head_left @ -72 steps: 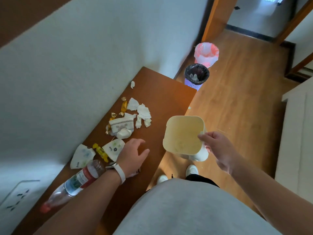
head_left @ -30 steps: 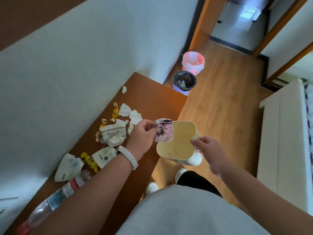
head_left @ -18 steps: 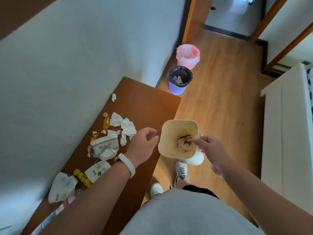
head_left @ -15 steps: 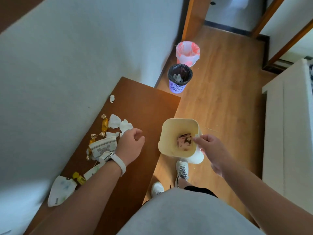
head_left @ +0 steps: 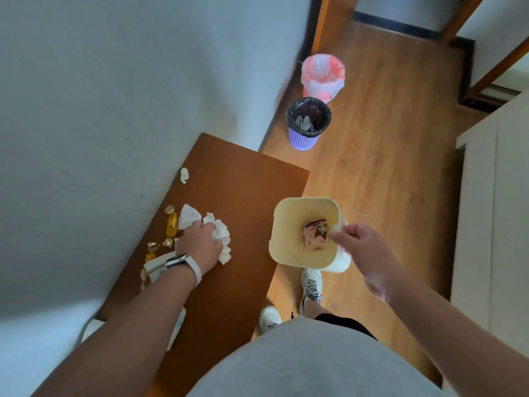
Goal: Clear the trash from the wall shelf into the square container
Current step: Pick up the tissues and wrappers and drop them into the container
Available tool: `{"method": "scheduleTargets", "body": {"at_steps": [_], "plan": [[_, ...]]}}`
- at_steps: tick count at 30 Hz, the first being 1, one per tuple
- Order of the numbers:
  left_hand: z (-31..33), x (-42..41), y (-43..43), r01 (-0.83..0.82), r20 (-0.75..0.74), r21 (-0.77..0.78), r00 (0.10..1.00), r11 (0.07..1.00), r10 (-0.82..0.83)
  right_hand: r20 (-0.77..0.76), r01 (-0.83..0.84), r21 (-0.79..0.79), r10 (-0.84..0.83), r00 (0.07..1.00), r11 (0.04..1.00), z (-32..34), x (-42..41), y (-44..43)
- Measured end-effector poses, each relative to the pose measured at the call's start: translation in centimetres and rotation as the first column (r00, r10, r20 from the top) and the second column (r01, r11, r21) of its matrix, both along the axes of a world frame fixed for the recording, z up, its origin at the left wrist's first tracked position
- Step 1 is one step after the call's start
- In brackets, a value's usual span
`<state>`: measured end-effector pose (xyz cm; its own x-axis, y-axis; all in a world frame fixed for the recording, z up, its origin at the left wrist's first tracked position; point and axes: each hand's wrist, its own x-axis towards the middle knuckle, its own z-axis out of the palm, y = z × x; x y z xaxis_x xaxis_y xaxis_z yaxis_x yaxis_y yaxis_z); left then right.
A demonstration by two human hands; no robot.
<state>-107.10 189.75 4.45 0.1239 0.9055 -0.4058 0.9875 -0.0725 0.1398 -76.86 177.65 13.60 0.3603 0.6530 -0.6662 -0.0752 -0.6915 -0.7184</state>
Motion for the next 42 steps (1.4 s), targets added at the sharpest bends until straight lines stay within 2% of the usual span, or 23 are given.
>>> {"method": "scheduleTargets", "body": {"at_steps": [6,14,19,26,31,33,37,40,42], "plan": [[-0.4,0.2,0.1,0.002,0.004,0.055,1.000,0.998,-0.002,-0.005,-0.005,-0.020,0.005,1.000,1.000,-0.3,0.6,1.4],[-0.2,0.0,0.5,-0.135,0.108,0.084,0.986,0.987,0.126,-0.013,-0.029,-0.028,0.029,0.999,0.999,-0.6,0.7,2.1],[1.7,0.4,0.5,-0.257,0.294,0.082,0.929,0.963,0.223,-0.012,-0.023,-0.013,0.023,1.000,1.000,-0.3,0.6,2.1],[6.2,2.8,-0.2,-0.324,0.597,0.045,0.767,0.945,0.234,0.010,-0.031,0.021,0.031,0.999,0.999,0.3,0.2,1.3],[9.3,7.8,-2.4,-0.169,0.741,0.012,0.663,0.986,0.104,0.015,-0.009,0.020,0.008,1.000,1.000,0.6,0.0,-0.2],[9.7,9.6,-3.4,-0.033,0.751,0.000,0.660,0.999,0.022,0.015,0.007,0.017,-0.007,1.000,1.000,0.4,0.3,-0.9],[9.2,12.2,-5.2,0.226,0.683,-0.011,0.713,0.974,-0.158,0.007,0.068,0.014,-0.068,0.998,0.998,0.4,0.5,-2.1],[8.6,12.9,-6.2,0.273,0.700,-0.047,0.695,0.961,-0.163,0.010,0.106,0.014,-0.106,0.994,0.994,0.6,0.9,-3.1],[8.2,12.9,-6.5,0.272,0.709,0.002,0.679,0.962,-0.194,0.017,0.126,0.020,-0.126,0.992,0.992,0.7,1.2,-3.7]]}}
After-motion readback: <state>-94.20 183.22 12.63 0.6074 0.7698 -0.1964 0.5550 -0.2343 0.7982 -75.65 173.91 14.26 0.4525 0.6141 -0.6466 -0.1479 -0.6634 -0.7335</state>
